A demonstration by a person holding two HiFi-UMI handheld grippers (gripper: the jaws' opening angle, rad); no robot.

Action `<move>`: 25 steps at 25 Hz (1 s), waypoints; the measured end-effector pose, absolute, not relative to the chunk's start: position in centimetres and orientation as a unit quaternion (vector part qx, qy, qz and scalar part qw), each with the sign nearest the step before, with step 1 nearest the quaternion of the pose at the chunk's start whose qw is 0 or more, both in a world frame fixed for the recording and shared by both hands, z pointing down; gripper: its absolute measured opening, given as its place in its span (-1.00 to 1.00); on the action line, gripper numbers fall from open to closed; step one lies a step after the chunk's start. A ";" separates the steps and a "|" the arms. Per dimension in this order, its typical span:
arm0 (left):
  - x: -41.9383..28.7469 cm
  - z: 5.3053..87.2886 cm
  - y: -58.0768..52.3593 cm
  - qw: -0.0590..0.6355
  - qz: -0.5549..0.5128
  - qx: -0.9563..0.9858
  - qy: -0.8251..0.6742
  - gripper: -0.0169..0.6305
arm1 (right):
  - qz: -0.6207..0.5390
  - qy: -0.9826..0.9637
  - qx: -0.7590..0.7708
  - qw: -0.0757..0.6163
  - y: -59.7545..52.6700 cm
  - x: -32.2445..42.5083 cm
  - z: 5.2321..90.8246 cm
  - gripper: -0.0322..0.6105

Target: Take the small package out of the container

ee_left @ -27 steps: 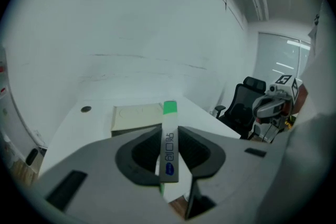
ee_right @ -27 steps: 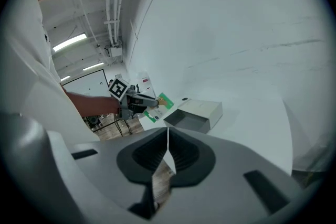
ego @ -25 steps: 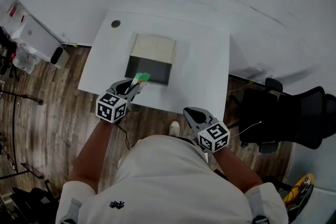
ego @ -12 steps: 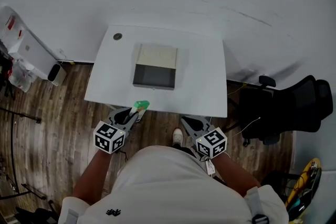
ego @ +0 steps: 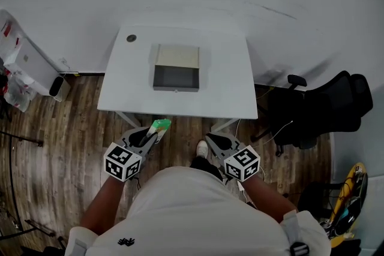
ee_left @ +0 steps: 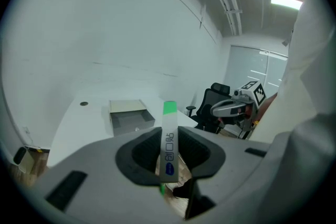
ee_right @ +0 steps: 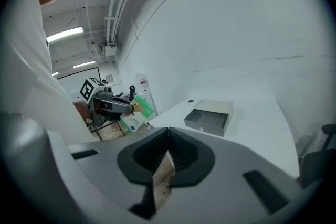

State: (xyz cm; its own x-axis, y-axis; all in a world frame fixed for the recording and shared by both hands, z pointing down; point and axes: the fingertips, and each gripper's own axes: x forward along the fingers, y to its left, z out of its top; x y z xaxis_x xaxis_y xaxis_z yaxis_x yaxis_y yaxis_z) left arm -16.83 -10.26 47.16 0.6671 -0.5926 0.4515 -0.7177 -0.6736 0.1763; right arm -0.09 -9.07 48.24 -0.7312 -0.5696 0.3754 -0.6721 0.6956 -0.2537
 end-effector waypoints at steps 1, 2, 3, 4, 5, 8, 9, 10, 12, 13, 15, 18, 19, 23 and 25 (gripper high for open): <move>-16.9 47.1 -9.9 0.173 0.182 0.897 -0.365 -0.64 | 0.188 -0.910 0.342 0.136 -8.7 -0.1 48.2 -0.88; -17.0 47.1 -9.7 0.172 0.183 0.896 -0.365 -0.65 | 0.187 -0.910 0.344 0.137 -8.4 -0.1 48.1 -0.88; -17.0 47.0 -9.5 0.169 0.185 0.896 -0.366 -0.65 | 0.186 -0.910 0.345 0.138 -8.2 0.0 48.1 -0.88; -17.0 47.0 -9.4 0.167 0.186 0.896 -0.366 -0.65 | 0.184 -0.909 0.346 0.139 -8.1 0.1 48.0 -0.88; -16.9 47.0 -9.3 0.168 0.185 0.897 -0.366 -0.65 | 0.183 -0.909 0.347 0.141 -7.9 0.2 47.9 -0.88; -16.5 47.2 -8.5 0.176 0.184 0.897 -0.362 -0.65 | 0.181 -0.909 0.347 0.143 -7.2 0.5 47.6 -0.88; -16.3 47.2 -8.4 0.176 0.184 0.897 -0.361 -0.65 | 0.180 -0.909 0.348 0.143 -7.1 0.7 47.5 -0.88; -16.2 47.1 -8.3 0.176 0.183 0.898 -0.360 -0.65 | 0.180 -0.909 0.349 0.142 -7.1 0.7 47.5 -0.88; -15.9 47.1 -8.2 0.178 0.180 0.899 -0.358 -0.65 | 0.180 -0.908 0.350 0.143 -7.0 0.8 47.6 -0.88; -15.8 47.2 -8.0 0.180 0.179 0.899 -0.358 -0.65 | 0.180 -0.908 0.350 0.143 -6.8 0.8 47.7 -0.88; -15.7 47.2 -7.9 0.182 0.177 0.899 -0.358 -0.65 | 0.178 -0.909 0.350 0.141 -6.6 0.9 47.7 -0.88; -15.4 47.3 -7.7 0.180 0.176 0.900 -0.356 -0.65 | 0.179 -0.908 0.353 0.139 -6.3 1.0 47.9 -0.88; -15.3 47.3 -7.7 0.179 0.176 0.900 -0.356 -0.65 | 0.180 -0.908 0.354 0.138 -6.2 1.0 48.0 -0.88; -15.3 47.3 -7.7 0.176 0.180 0.901 -0.354 -0.65 | 0.180 -0.907 0.355 0.134 -5.9 0.9 48.1 -0.88; -15.3 47.3 -7.8 0.177 0.180 0.901 -0.352 -0.65 | 0.181 -0.907 0.357 0.132 -5.8 0.8 48.0 -0.88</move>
